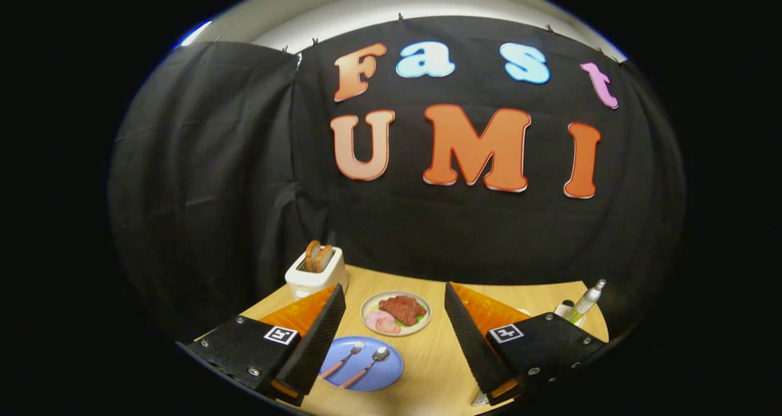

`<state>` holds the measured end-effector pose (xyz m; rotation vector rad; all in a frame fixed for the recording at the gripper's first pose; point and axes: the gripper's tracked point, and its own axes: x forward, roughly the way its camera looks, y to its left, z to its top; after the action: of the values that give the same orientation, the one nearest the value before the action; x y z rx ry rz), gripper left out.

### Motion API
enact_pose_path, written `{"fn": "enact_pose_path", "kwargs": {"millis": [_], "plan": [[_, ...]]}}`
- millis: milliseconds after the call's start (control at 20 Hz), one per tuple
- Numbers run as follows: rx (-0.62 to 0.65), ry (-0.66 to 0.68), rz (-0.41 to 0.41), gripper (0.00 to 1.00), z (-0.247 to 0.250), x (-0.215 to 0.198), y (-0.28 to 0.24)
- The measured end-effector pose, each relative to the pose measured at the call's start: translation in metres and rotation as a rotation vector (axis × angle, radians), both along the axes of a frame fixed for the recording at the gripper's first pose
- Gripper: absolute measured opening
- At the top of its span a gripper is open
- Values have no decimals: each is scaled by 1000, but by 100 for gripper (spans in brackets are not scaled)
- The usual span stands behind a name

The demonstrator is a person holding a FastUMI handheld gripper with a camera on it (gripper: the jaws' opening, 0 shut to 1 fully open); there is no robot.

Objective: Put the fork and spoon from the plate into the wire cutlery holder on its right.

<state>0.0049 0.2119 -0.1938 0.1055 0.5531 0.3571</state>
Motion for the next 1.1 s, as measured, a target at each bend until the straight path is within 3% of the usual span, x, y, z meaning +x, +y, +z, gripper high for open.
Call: {"fn": "enact_pose_path", "kwargs": {"millis": [200,650,1100], "plan": [[39,151,2,95,-40,-15,37],[-43,507,-151,94,-155,-56,47],[-126,743,-142,83,-249,-102,68]]}}
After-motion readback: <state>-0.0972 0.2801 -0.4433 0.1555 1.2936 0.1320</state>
